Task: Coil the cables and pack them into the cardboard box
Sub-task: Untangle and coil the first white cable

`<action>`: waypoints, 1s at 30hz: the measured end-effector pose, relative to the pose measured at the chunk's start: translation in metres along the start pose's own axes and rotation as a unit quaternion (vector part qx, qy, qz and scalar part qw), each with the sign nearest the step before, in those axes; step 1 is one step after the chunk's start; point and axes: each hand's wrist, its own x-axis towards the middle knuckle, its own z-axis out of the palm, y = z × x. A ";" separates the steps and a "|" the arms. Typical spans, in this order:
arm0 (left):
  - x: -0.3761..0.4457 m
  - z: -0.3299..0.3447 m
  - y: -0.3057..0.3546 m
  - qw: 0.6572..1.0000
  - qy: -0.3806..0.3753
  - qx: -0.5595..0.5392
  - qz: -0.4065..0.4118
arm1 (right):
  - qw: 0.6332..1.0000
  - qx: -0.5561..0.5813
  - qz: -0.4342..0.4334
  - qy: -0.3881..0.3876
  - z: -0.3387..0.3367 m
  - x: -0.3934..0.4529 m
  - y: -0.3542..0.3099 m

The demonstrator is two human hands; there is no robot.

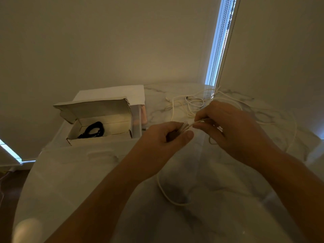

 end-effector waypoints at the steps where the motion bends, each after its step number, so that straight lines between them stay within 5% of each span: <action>1: 0.000 0.000 -0.001 1.000 0.004 0.000 -0.007 | 1.000 -0.003 0.005 0.004 -0.001 0.000 0.001; 6: 0.000 -0.001 -0.002 0.999 0.029 -0.006 -0.017 | 0.999 -0.037 0.024 0.003 0.002 0.000 0.004; 11: -0.001 -0.006 0.000 0.985 0.053 -0.163 -0.034 | 0.999 -0.012 0.035 0.003 0.006 0.000 0.005; 17: 0.002 -0.014 0.003 0.904 0.043 -0.422 -0.049 | 0.997 0.009 0.071 -0.014 0.009 -0.002 0.006; 30: 0.007 -0.018 0.002 0.768 0.043 -0.638 -0.030 | 0.985 0.053 0.135 -0.098 0.022 -0.005 0.006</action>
